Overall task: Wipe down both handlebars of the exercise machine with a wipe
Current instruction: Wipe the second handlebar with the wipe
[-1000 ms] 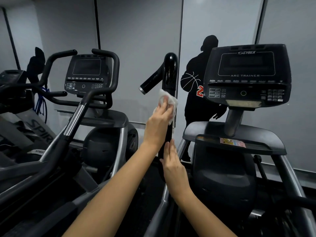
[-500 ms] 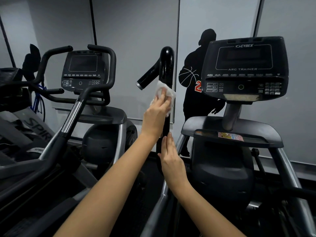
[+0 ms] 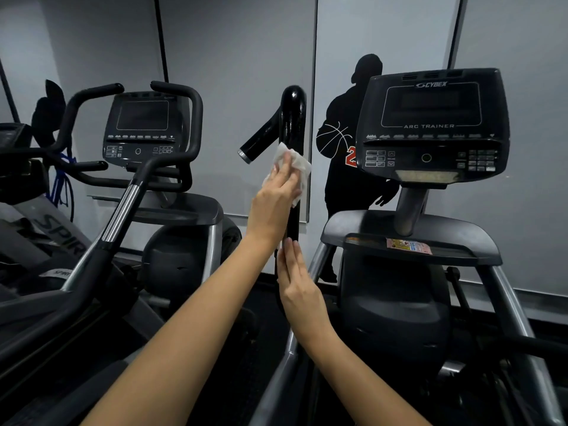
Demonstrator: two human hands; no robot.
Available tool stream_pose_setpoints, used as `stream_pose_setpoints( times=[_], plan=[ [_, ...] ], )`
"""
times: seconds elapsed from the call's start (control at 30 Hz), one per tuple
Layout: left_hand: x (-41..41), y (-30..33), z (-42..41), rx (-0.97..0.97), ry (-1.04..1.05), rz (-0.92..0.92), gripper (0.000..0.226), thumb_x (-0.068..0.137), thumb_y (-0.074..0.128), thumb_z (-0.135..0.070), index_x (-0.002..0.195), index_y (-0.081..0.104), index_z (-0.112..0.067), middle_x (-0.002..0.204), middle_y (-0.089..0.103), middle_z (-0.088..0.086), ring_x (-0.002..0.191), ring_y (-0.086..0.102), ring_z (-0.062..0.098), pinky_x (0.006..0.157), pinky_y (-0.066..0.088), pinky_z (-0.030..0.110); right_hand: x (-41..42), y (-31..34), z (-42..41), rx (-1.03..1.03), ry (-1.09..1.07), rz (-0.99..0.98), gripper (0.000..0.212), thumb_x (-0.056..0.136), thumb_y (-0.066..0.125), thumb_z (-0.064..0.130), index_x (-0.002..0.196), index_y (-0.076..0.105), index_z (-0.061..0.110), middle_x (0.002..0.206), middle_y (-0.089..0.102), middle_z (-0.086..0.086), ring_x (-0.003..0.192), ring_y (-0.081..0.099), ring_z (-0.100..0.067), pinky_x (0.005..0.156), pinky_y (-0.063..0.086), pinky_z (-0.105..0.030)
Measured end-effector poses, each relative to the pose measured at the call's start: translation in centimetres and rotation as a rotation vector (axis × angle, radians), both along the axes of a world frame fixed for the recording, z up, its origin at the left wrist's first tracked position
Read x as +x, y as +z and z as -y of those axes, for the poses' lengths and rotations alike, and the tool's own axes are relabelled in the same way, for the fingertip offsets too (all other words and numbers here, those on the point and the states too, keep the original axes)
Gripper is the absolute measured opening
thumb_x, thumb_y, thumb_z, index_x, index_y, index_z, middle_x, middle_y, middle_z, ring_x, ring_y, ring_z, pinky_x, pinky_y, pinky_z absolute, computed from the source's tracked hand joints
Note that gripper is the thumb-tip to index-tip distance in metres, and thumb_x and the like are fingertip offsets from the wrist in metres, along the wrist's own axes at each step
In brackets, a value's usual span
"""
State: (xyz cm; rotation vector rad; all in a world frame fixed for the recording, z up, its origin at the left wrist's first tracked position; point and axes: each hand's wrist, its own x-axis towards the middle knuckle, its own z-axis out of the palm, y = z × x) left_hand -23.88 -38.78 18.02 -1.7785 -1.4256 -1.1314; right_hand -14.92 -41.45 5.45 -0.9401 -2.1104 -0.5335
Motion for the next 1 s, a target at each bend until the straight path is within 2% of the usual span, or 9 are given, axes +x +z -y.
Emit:
stream_pose_setpoints(
  times=[0.2,0.3,0.37,0.43,0.53,0.67,0.77,0.87,1.0],
  plan=[
    [-0.5,-4.4,1.1,-0.035,-0.003,-0.078,0.060,0.081,0.067,-0.005,0.136,0.045,-0.007,0.148,0.037,0.011,0.125,0.047,0.041,0.075,0.057,0.051,0.0,0.2,0.2,-0.064,0.025,-0.015,0.077,0.054,0.075,-0.014,0.127,0.053,-0.005,0.136,0.046,-0.026,0.128,0.044,-0.035,0.081,0.057,-0.027],
    [-0.2,-2.5,1.0,-0.029,0.027,-0.088,0.055,0.083,0.065,-0.004,0.135,0.048,-0.004,0.148,0.038,0.012,0.124,0.048,0.042,0.077,0.056,0.053,-0.1,0.2,0.2,-0.015,0.014,-0.031,0.062,0.067,0.044,-0.020,0.127,0.052,-0.005,0.137,0.046,-0.025,0.127,0.045,-0.034,0.074,0.057,-0.020],
    [0.2,-0.1,0.4,-0.027,0.057,-0.059,0.056,0.083,0.063,0.003,0.136,0.046,-0.004,0.148,0.037,0.011,0.125,0.047,0.041,0.084,0.053,0.053,-0.1,0.0,0.0,0.034,-0.048,0.006,0.064,0.075,0.018,-0.017,0.129,0.050,-0.006,0.138,0.045,-0.025,0.128,0.045,-0.034,0.078,0.056,-0.020],
    [0.4,1.3,-0.1,0.012,0.085,-0.048,0.059,0.078,0.067,0.009,0.133,0.049,-0.003,0.142,0.045,0.013,0.121,0.052,0.041,0.081,0.053,0.051,-0.1,0.0,-0.1,0.081,-0.099,0.039,0.068,0.081,0.004,-0.019,0.130,0.049,-0.005,0.139,0.043,-0.024,0.129,0.043,-0.033,0.083,0.054,-0.021],
    [0.5,-0.5,0.0,0.043,0.109,-0.083,0.066,0.069,0.071,0.016,0.130,0.051,0.000,0.140,0.048,0.015,0.116,0.055,0.043,0.072,0.055,0.046,-0.2,0.1,0.2,0.039,-0.078,0.018,0.063,0.077,0.017,-0.015,0.129,0.051,-0.005,0.138,0.045,-0.024,0.128,0.045,-0.033,0.078,0.055,-0.020],
    [-0.2,-4.6,1.1,0.002,0.118,-0.188,0.078,0.061,0.074,0.016,0.133,0.047,0.001,0.142,0.045,0.019,0.118,0.054,0.041,0.064,0.059,0.039,-0.1,0.5,0.5,-0.037,-0.008,0.009,0.069,0.061,0.063,-0.012,0.128,0.052,-0.002,0.137,0.047,-0.024,0.128,0.045,-0.034,0.081,0.056,-0.022],
    [0.0,-3.6,0.9,-0.016,0.067,-0.103,0.076,0.072,0.066,0.016,0.140,0.035,0.003,0.147,0.034,0.021,0.118,0.054,0.041,0.079,0.057,0.040,-0.1,0.7,0.5,-0.025,-0.010,-0.011,0.065,0.063,0.047,-0.016,0.126,0.055,-0.003,0.134,0.049,-0.025,0.126,0.047,-0.034,0.073,0.057,-0.019],
    [0.6,-0.7,0.5,-0.032,0.085,0.069,0.059,0.094,0.043,0.003,0.146,0.017,-0.001,0.155,0.017,0.017,0.101,0.063,0.040,0.082,0.053,0.037,-0.1,0.5,0.3,0.020,-0.038,-0.009,0.064,0.070,0.027,-0.017,0.128,0.052,-0.004,0.135,0.049,-0.024,0.127,0.046,-0.033,0.077,0.056,-0.019],
    [0.4,-0.8,0.2,-0.032,0.066,0.141,0.054,0.097,0.044,-0.006,0.146,0.021,-0.003,0.146,0.039,0.020,0.099,0.064,0.035,0.082,0.053,0.036,-0.2,0.4,0.3,0.013,-0.038,-0.009,0.063,0.075,0.021,-0.015,0.129,0.051,-0.004,0.136,0.048,-0.024,0.128,0.046,-0.032,0.083,0.054,-0.020]
  ],
)
